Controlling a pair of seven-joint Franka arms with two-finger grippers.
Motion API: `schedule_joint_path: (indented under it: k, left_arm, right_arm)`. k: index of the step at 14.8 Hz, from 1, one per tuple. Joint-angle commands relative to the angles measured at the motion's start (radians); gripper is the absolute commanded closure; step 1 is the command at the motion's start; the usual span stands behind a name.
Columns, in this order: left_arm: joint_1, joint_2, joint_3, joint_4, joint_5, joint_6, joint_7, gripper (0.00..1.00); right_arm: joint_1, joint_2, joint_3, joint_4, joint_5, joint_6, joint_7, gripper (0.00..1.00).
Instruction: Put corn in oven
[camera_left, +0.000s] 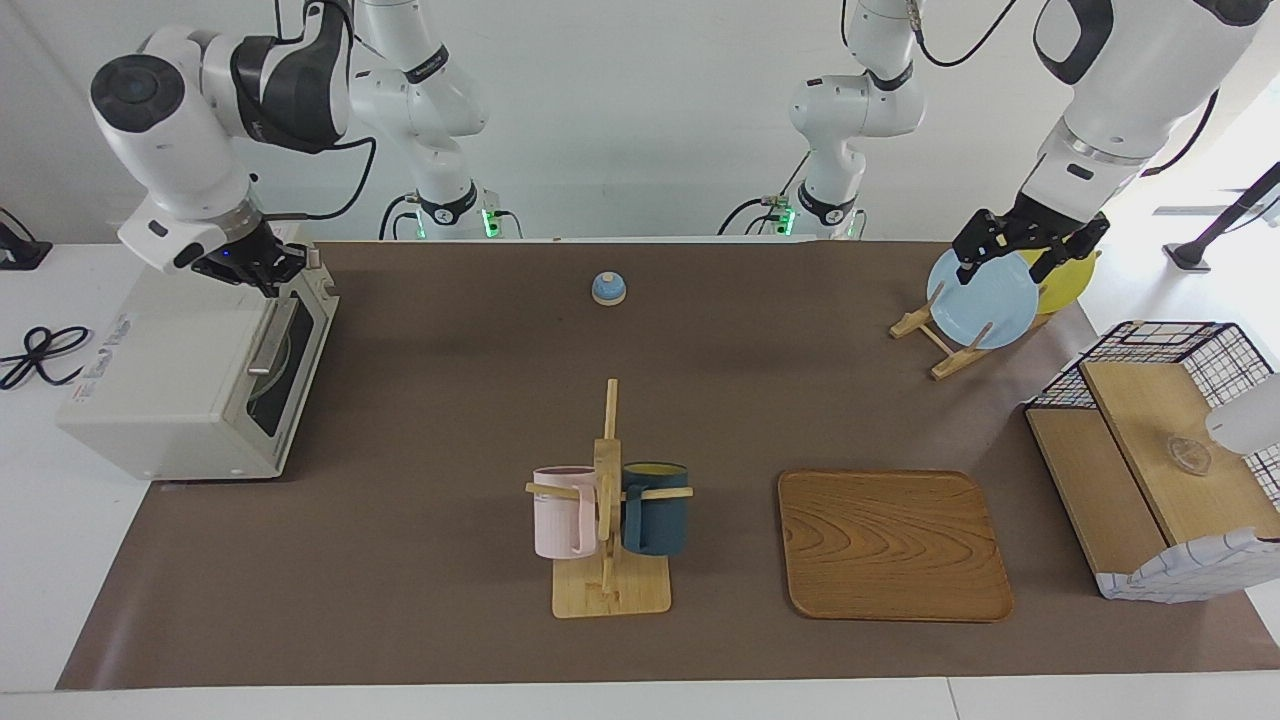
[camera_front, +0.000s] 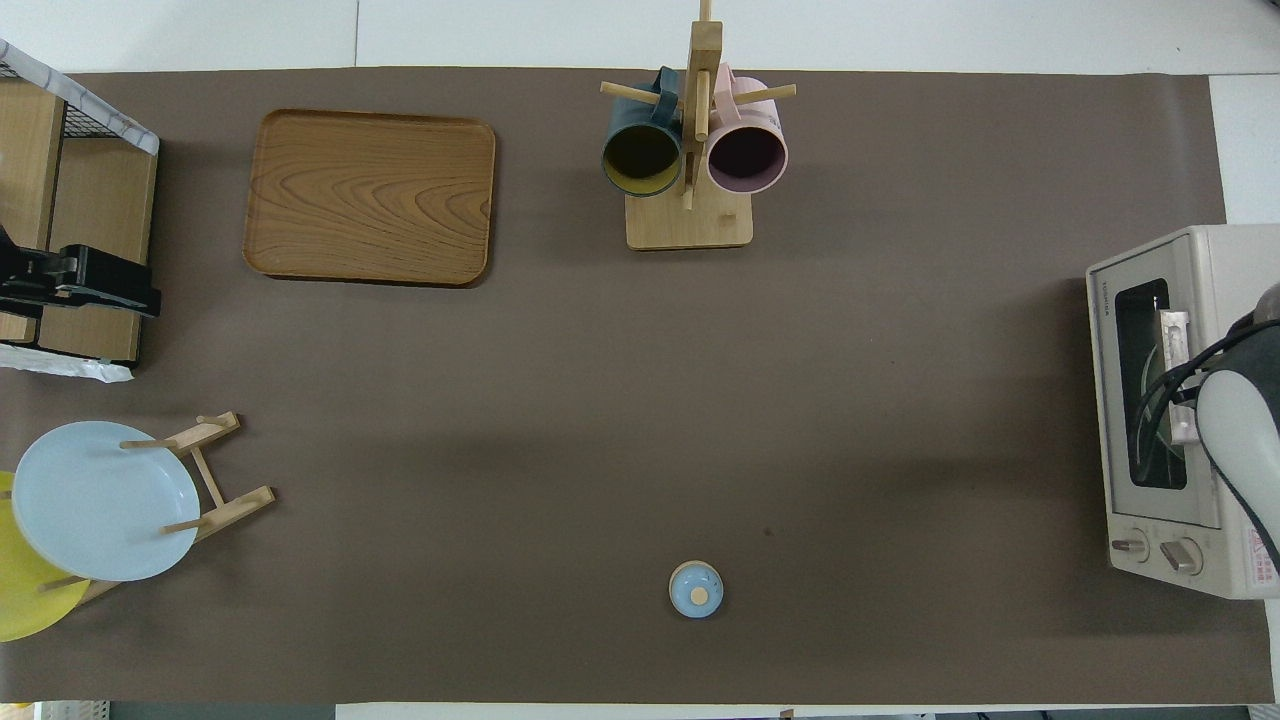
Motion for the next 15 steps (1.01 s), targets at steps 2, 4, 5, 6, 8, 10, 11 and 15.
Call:
schedule_joint_path:
  k: [2, 4, 5, 6, 8, 10, 11, 15]
  left_arm:
    - [0.008, -0.018, -0.003, -0.017, 0.001, 0.002, 0.012, 0.00]
    - [0.008, -0.018, -0.003, -0.017, 0.001, 0.004, 0.012, 0.00]
    - [0.008, -0.018, -0.003, -0.017, 0.001, 0.002, 0.012, 0.00]
    - [0.008, -0.018, -0.003, -0.017, 0.001, 0.002, 0.012, 0.00]
    - [0.008, -0.018, -0.003, -0.017, 0.001, 0.002, 0.012, 0.00]
    - [0.010, -0.018, -0.003, -0.017, 0.001, 0.002, 0.012, 0.00]
    - [0.008, -0.018, -0.003, -0.017, 0.001, 0.002, 0.012, 0.00]
    - [0.008, -0.018, -0.003, -0.017, 0.001, 0.002, 0.012, 0.00]
  right_arm:
    - [-0.016, 0.018, 0.005, 0.132, 0.095, -0.126, -0.015, 0.45]
    - [-0.016, 0.019, 0.005, 0.163, 0.141, -0.168, -0.014, 0.01]
    - [-0.016, 0.018, 0.003, 0.163, 0.160, -0.171, -0.014, 0.00]
    - [-0.016, 0.019, 0.003, 0.165, 0.174, -0.177, -0.014, 0.00]
    - [-0.014, 0.018, 0.006, 0.172, 0.181, -0.180, -0.011, 0.00]
    - [-0.011, 0.021, 0.009, 0.186, 0.181, -0.180, -0.009, 0.00]
    - [-0.011, 0.021, 0.012, 0.186, 0.181, -0.174, -0.006, 0.00]
    - [0.121, 0.024, -0.033, 0.209, 0.172, -0.178, 0.014, 0.00]
